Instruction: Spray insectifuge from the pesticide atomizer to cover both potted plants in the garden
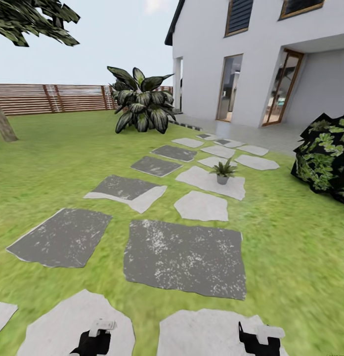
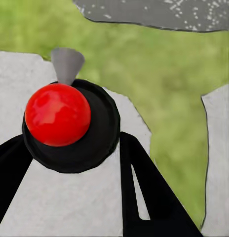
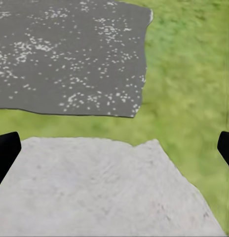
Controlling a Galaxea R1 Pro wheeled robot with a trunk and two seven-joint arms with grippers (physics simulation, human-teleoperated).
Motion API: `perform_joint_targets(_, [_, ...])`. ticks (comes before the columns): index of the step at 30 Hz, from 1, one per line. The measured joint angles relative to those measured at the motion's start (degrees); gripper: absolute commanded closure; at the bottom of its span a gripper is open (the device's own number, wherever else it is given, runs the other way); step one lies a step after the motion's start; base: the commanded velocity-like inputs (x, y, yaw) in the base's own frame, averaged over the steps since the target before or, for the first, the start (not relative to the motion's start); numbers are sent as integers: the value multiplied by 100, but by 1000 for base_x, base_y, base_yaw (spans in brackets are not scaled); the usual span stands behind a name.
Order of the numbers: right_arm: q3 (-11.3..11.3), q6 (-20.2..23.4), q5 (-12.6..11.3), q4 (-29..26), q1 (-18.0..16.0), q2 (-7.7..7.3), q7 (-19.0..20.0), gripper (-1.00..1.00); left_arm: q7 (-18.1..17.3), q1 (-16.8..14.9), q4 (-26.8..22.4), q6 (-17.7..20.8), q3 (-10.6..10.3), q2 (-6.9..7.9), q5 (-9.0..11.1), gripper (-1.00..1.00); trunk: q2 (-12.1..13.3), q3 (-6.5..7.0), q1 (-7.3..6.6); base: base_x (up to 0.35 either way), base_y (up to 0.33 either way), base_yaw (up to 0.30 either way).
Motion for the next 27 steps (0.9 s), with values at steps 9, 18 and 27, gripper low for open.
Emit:
perform_joint_targets(9, [0,0,0,0,0,0,1,-100,2,1,0,0,0,-2,0,100,0,0,0,281,-163,-287])
perform_joint_targets(18, [0,0,0,0,0,0,2,-100,0,-2,0,0,2,1,2,100,0,0,0,281,-163,-287])
perform_joint_targets(27, [4,-1,2,0,0,0,0,-100,0,3,0,0,0,0,1,100,0,0,0,281,-163,-287])
